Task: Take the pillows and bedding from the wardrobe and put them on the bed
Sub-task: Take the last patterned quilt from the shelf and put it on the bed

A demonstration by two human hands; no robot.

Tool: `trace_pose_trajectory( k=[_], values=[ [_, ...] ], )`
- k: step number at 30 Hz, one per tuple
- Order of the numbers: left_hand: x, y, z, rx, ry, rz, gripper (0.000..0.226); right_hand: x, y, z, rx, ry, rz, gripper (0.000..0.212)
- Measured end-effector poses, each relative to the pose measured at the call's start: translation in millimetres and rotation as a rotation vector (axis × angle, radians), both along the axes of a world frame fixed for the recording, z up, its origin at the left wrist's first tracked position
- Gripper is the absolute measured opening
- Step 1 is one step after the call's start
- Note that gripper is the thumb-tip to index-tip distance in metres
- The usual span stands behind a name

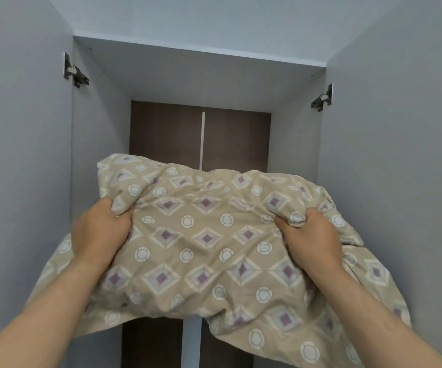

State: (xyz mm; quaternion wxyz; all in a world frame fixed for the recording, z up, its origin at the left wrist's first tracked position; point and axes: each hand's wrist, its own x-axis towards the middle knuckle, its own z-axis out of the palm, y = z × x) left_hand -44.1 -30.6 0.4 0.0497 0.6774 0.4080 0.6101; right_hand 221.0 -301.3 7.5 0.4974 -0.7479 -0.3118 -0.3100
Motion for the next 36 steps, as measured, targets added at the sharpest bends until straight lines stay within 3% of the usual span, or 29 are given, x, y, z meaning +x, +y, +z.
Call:
trace_pose_trajectory(
  k=[9, 16, 27, 36],
  values=[
    [-17.1, 9.8, -22.0, -0.02, -0.004, -0.136, 0.042, -62.1, -31.3, -11.0, -0.007, -0.004, -0.187, 0.049],
    [-9.8, -26.3, -51.9, -0.078, -0.026, -0.379, 0.038, -127.1, -98.8, -31.3, -0.045, -0.022, -0.366, 0.044],
    [22.5, -184.4, -82.9, -0.158, 0.001, -0.822, 0.032, -226.9, -288.8, -52.8, -0.073, 0.012, -0.756, 0.04],
    [17.4, -394.5, -71.2, -0.068, 0.04, -1.144, 0.037, -375.6, -478.8, -59.9, -0.04, 0.012, -1.13, 0.045]
  ],
)
